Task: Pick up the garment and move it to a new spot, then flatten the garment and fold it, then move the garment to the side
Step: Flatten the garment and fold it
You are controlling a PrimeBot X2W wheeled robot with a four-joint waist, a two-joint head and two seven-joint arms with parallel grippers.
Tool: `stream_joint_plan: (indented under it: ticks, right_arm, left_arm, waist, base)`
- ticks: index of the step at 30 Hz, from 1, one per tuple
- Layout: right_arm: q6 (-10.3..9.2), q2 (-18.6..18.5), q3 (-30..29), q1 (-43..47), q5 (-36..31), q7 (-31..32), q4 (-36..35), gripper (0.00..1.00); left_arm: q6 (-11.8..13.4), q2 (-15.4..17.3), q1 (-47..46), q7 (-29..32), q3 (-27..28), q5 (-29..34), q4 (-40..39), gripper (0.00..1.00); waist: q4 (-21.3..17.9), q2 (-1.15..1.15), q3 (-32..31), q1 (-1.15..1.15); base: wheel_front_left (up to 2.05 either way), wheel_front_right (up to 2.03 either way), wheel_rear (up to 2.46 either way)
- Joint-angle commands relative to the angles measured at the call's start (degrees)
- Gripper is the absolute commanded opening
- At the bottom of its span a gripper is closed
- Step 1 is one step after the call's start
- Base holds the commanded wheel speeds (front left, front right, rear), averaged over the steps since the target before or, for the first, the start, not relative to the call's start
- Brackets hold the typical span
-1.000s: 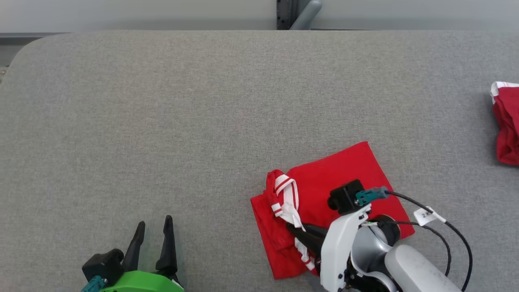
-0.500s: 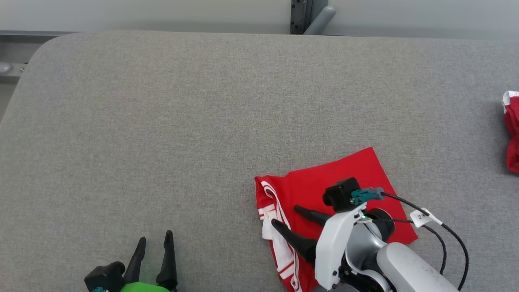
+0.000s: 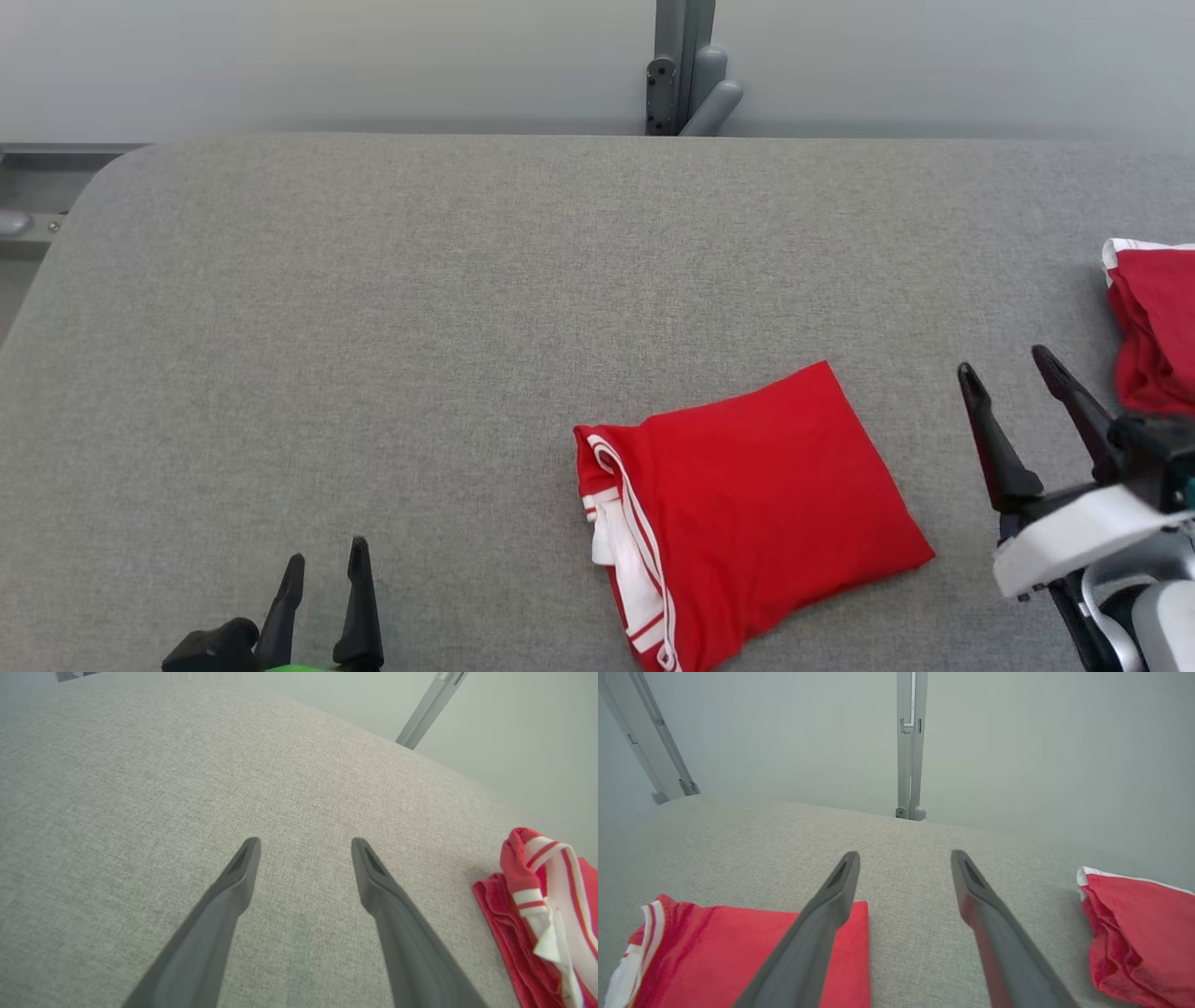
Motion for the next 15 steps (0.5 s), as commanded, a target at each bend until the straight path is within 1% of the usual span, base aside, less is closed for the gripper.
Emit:
stream_joint_plan:
  ticks: [1,4,6,8,9,12,14,15]
  right_arm:
    - [0.01,0.7,-0.5,1.2,-1.2,-2.1,0.8,1.00]
    - [0.00,1.8,-4.2,3.0,-6.5,-9.8,5.5,1.00]
    - [-0.01,3.4,-6.0,3.6,-8.4,-12.6,8.7,1.00]
    - [0.00,4.0,-7.4,4.3,-10.7,-13.7,11.5,1.00]
    - [-0.06,4.9,-8.4,4.3,-10.8,-13.9,12.7,1.00]
    - [-0.02,6.8,-9.6,4.3,-11.8,-13.9,13.3,1.00]
    - [-0.02,7.4,-8.6,4.0,-12.0,-13.9,13.3,1.00]
    - [-0.03,7.6,-7.9,3.1,-12.0,-13.9,13.2,0.64]
  left_arm:
    - [0.1,0.1,0.6,-0.2,0.0,0.6,-0.5,1.00]
    - [0.0,0.1,1.1,-0.1,-0.1,1.8,-1.9,1.00]
    - [0.0,0.1,1.3,-0.2,-0.2,2.4,-3.0,1.00]
    - [0.0,0.1,1.7,-0.1,-0.4,3.4,-3.5,1.00]
    - [0.0,0.1,1.9,-0.2,-0.5,3.7,-3.7,1.00]
    - [0.2,0.1,2.2,-0.2,-0.5,5.0,-4.4,1.00]
    - [0.3,0.1,2.3,-0.2,-0.3,4.6,-5.0,1.00]
    - [0.4,0.1,2.1,-0.1,-0.3,4.7,-5.2,1.00]
  waist:
    - [-0.3,0.64,-0.6,0.00]
    - [-0.5,0.64,-1.1,0.00]
    - [-0.6,0.64,-1.4,0.00]
    - [-0.6,0.64,-1.9,0.00]
    - [-0.7,0.64,-2.1,0.00]
    - [-0.7,0.64,-2.3,0.00]
    - [-0.6,0.64,-2.1,0.00]
    - [-0.5,0.64,-1.7,0.00]
  base:
    - [0.00,0.00,0.00]
    - [0.00,0.00,0.00]
    - [0.00,0.00,0.00]
    - [0.00,0.00,0.00]
    - [0.00,0.00,0.00]
    - [0.00,0.00,0.00]
    - [0.00,0.00,0.00]
    - [0.00,0.00,0.00]
